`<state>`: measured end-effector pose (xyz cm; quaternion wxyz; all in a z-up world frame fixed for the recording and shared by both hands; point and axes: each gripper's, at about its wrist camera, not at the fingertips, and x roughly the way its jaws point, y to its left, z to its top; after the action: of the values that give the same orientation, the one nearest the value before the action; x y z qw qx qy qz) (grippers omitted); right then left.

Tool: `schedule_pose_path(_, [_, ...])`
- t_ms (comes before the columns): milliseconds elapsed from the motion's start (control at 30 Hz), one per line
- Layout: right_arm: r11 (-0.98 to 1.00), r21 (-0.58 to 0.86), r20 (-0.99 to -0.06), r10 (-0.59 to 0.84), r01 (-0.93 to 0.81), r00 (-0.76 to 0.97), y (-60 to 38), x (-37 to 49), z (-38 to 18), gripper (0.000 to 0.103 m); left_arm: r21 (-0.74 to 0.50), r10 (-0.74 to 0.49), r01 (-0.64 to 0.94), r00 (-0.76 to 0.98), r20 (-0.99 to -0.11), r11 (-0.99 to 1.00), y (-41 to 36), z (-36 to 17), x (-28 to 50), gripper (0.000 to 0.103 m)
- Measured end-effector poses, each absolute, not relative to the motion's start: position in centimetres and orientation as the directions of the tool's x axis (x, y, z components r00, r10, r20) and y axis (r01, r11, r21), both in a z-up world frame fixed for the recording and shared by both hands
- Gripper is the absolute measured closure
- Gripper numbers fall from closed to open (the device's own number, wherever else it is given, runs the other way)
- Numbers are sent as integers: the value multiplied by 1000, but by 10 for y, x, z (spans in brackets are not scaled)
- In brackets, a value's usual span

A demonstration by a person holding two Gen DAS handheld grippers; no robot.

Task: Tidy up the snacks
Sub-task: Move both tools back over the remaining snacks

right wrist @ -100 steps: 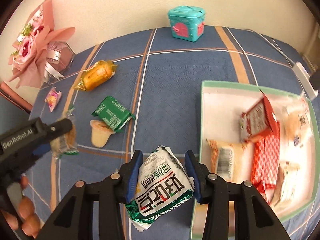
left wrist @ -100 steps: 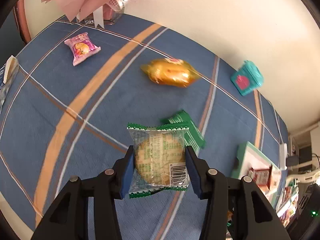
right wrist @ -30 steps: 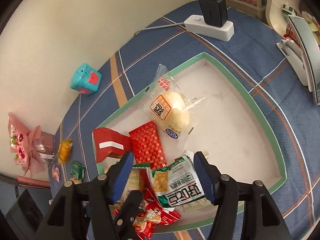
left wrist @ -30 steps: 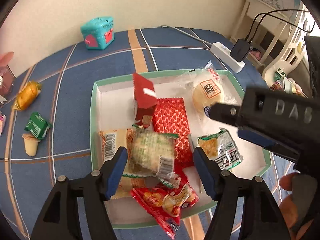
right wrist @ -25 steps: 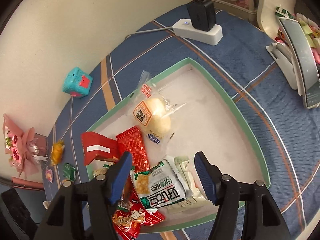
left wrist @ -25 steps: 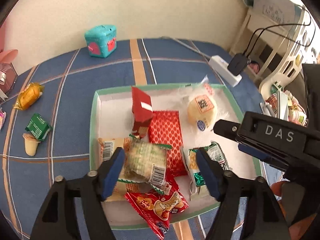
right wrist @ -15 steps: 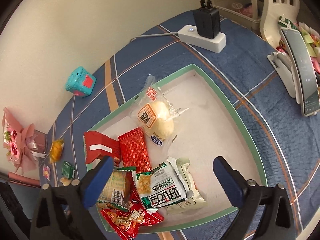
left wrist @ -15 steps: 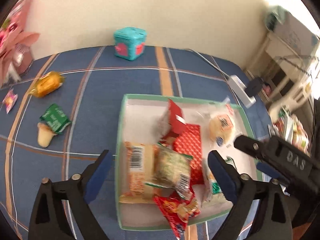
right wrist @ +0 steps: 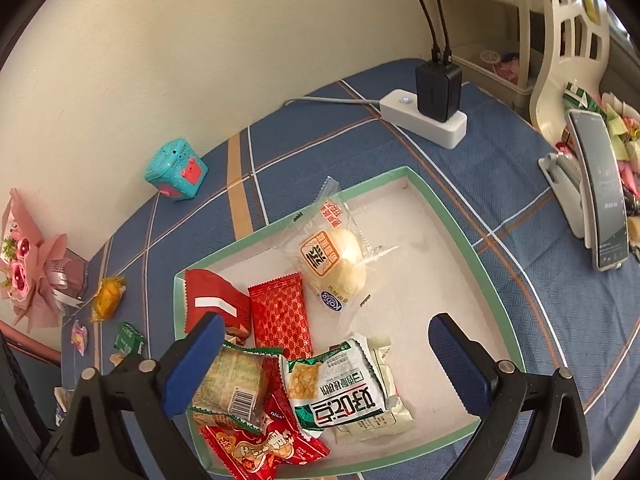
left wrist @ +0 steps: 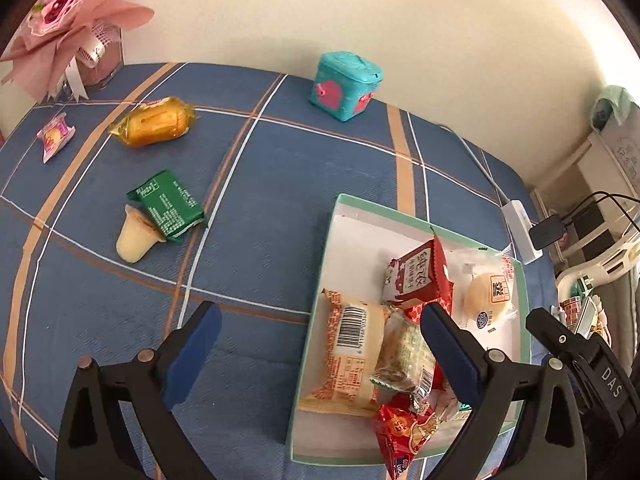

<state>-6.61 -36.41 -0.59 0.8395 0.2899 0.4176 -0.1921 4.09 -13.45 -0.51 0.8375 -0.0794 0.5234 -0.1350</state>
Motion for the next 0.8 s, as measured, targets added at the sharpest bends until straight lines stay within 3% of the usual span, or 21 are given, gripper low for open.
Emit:
schedule_pose_path(467, [794,278,-837,-76,540,542,-349,-57,-8,0,-301,-337,153,367,-867,941,-132,-6,46,3])
schedule_pose_path(800, [785,279,-850,-67,554,523,-337,-68,-11,0,-323,-323,59,346,-881,945,-97,-15,27,3])
